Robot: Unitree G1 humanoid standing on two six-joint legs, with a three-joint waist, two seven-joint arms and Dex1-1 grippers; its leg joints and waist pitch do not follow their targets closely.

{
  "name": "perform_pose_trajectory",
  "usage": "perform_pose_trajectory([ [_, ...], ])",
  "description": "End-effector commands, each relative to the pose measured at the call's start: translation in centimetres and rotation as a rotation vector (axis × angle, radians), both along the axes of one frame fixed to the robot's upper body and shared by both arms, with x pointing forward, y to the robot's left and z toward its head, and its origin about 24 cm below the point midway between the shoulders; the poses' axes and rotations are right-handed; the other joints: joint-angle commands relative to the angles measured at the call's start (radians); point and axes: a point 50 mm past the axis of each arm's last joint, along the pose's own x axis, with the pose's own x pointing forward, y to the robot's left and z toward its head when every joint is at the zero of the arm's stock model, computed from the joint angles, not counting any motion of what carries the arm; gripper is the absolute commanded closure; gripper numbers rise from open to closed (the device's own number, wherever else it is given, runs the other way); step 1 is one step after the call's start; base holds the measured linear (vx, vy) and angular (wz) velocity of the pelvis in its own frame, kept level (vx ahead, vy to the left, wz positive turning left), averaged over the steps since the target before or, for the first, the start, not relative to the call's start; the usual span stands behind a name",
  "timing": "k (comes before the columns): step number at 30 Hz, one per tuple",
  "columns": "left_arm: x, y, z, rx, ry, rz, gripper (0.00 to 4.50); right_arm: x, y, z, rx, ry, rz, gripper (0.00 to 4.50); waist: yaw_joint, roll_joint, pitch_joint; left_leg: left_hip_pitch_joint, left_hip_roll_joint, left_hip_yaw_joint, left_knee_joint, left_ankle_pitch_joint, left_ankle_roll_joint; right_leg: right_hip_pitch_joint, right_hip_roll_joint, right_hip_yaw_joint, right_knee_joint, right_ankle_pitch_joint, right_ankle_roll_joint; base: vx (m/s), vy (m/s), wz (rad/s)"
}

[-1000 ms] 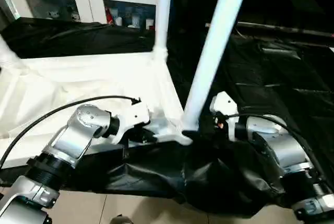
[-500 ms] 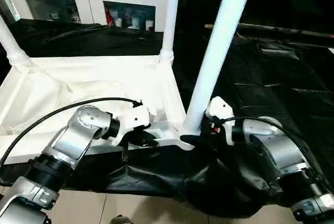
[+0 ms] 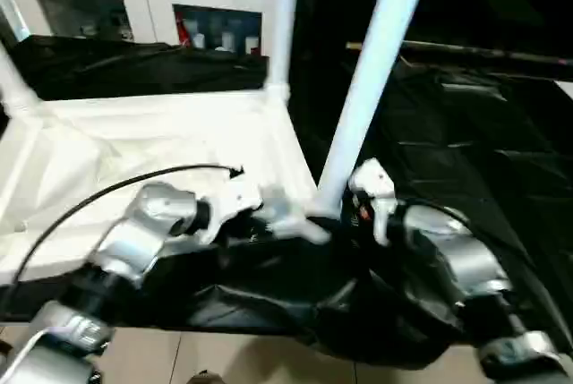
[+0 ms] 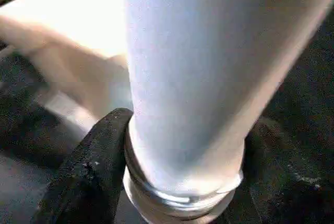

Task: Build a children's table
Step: Rotate leg to tighten

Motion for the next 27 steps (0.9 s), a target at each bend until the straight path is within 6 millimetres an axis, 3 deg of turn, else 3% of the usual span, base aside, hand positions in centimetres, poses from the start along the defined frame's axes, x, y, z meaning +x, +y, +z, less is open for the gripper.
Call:
perform_pose_trajectory([
  [1,1.3,-1.7,0.9,-0.055,-0.065,0.11,4.5,0.1,-0.6,-2.8,-0.045,0.118,-0.238,1.75,-0.004,0.017,-0.066,-0.003,0.002,0.002,-0.068,-0.215,-0.029,0.062,-0.064,0.051,-0.078,-0.33,-0.113,0.0,0.0,0.0],
  [5,2.3,-4.3,0.3,-0.076,-0.09,0.261,4.5,1.0,1.9,-3.4,0.039,0.18,-0.402,1.75,-0.015,0.016,-0.065,0.01,-0.001,0.003,-0.065,-0.281,-0.032,0.051,-0.064,0.05,-0.091,-0.378,-0.103,0.0,0.0,0.0],
  [8,1.9,-6.0,0.0,-0.084,-0.085,0.231,4.5,1.2,4.1,-3.1,0.083,0.185,-0.36,1.75,-0.015,0.016,-0.065,0.003,-0.002,0.003,-0.066,-0.275,-0.011,0.055,-0.064,0.049,-0.094,-0.381,-0.082,0.0,0.0,0.0],
  [11,1.7,-6.5,-0.1,-0.092,-0.084,0.209,4.5,1.2,5.0,-2.8,0.088,0.175,-0.331,1.06,-0.016,0.016,-0.063,0.002,-0.003,0.003,-0.069,-0.281,-0.003,0.054,-0.062,0.047,-0.098,-0.405,-0.066,0.0,0.0,0.0],
  [13,1.7,-6.2,-0.2,-0.083,-0.08,0.199,4.5,1.4,5.7,-2.3,0.078,0.138,-0.287,1.03,-0.018,0.013,-0.061,0.005,-0.004,0.001,-0.07,-0.308,-0.001,0.052,-0.065,0.044,-0.105,-0.464,-0.051,0.0,0.0,0.0],
  [18,1.8,-4.1,-0.2,-0.054,-0.08,0.175,4.5,1.5,4.1,-0.8,0.0,0.009,-0.117,0.84,-0.022,0.01,-0.059,0.001,-0.005,-0.002,-0.071,-0.319,0.007,0.054,-0.064,0.041,-0.111,-0.504,-0.03,0.0,0.0,0.0],
  [20,1.8,-4.0,-0.1,-0.054,-0.085,0.157,4.5,1.4,3.8,-0.6,-0.002,0.003,-0.097,0.84,-0.018,0.007,-0.062,-0.002,-0.004,0.001,-0.07,-0.282,0.02,0.056,-0.066,0.046,-0.107,-0.469,-0.03,0.0,0.0,0.0],
  [22,1.3,-3.2,-0.1,-0.042,-0.084,0.061,4.5,1.0,2.2,0.0,-0.009,-0.014,-0.009,0.84,-0.016,0.009,-0.066,-0.003,-0.004,0.001,-0.069,-0.252,0.024,0.06,-0.064,0.047,-0.102,-0.432,-0.039,0.0,0.0,0.0],
  [24,0.9,-2.7,-0.1,-0.043,-0.065,0.001,4.5,0.6,1.0,0.3,-0.026,-0.029,0.051,0.84,-0.011,0.01,-0.067,-0.006,-0.001,0.002,-0.069,-0.219,0.037,0.063,-0.062,0.05,-0.094,-0.358,-0.059,0.0,0.0,0.0],
  [26,0.3,-2.3,0.2,-0.063,-0.051,-0.077,4.5,0.0,-0.1,0.6,-0.05,-0.039,0.123,0.84,-0.012,0.012,-0.069,-0.008,0.002,0.004,-0.068,-0.193,0.039,0.067,-0.061,0.051,-0.081,-0.27,-0.103,0.0,0.0,0.0],
  [27,-0.2,-1.9,0.4,-0.077,-0.013,-0.12,4.5,-0.5,-0.9,0.9,-0.069,-0.04,0.19,0.84,-0.011,0.017,-0.071,-0.007,0.003,0.003,-0.066,-0.183,0.039,0.068,-0.06,0.051,-0.075,-0.228,-0.124,0.0,0.0,0.0],
])
